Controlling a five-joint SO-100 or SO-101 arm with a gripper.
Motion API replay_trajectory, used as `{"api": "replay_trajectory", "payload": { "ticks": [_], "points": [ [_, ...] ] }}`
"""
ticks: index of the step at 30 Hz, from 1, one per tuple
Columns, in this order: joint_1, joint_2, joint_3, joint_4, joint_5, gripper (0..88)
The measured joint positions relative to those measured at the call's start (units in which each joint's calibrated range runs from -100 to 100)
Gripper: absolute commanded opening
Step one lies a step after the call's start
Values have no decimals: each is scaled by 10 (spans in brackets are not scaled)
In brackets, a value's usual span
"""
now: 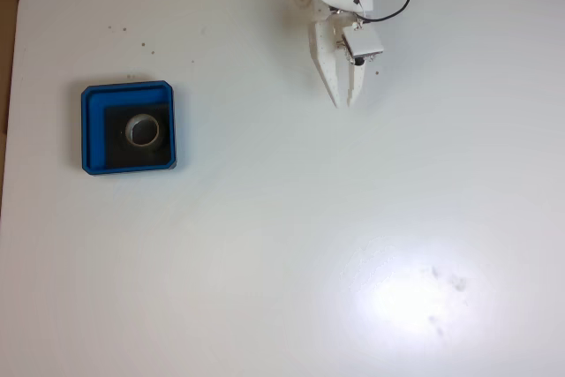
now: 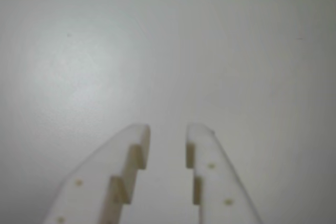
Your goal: Pick the black tape roll and drop it in the blue box
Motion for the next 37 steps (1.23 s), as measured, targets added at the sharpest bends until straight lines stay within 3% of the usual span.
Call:
{"api": "replay_trajectory", "payload": {
  "ticks": [10,17,37],
  "points": [
    [-1,-25,24,-1,0,5],
    [64,-25,24,-1,1,5],
    [66,-25,25,-1,1,5]
  ]
}}
